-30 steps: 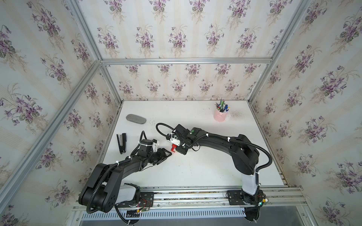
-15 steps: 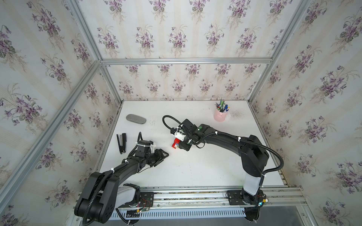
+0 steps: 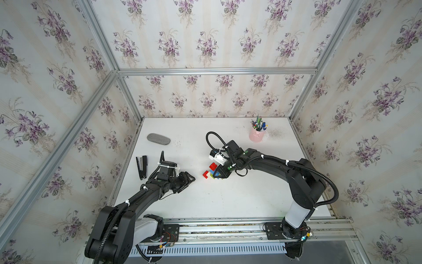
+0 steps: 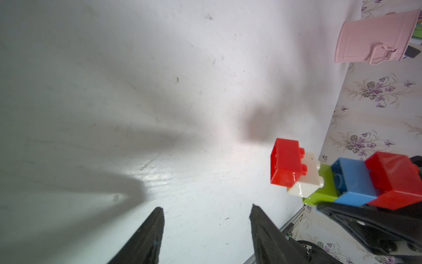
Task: Assemble the letter y with lego
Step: Place the lego brick at the center of the board.
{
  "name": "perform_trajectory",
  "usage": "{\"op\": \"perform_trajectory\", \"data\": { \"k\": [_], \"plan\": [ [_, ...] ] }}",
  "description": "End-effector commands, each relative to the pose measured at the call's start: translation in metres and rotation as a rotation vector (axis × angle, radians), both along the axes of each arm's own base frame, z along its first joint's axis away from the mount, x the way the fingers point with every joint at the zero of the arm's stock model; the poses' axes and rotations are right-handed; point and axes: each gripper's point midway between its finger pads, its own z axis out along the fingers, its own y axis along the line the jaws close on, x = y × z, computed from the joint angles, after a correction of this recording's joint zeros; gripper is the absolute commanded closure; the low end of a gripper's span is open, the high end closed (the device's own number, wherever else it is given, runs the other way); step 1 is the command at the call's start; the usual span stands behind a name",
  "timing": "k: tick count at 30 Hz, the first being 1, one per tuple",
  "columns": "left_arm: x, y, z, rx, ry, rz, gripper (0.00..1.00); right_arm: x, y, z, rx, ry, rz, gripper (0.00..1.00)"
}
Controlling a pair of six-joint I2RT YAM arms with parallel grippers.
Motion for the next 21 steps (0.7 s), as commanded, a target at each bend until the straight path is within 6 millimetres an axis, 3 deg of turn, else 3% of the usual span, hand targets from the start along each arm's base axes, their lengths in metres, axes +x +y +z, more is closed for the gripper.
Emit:
{"op": "perform_trajectory", "data": {
  "k": [1, 21],
  "plan": [
    [0.001, 0.001, 0.001, 0.009, 0.004, -0.002, 0.38, -0.006, 0.013, 0.007, 0.109, 0.059, 0.018, 0.80],
    [0.001, 0.000, 0.000, 0.016, 0.017, -0.016, 0.37, -0.018, 0.011, -0.028, 0.173, 0.235, 0.023, 0.72]
  ]
}}
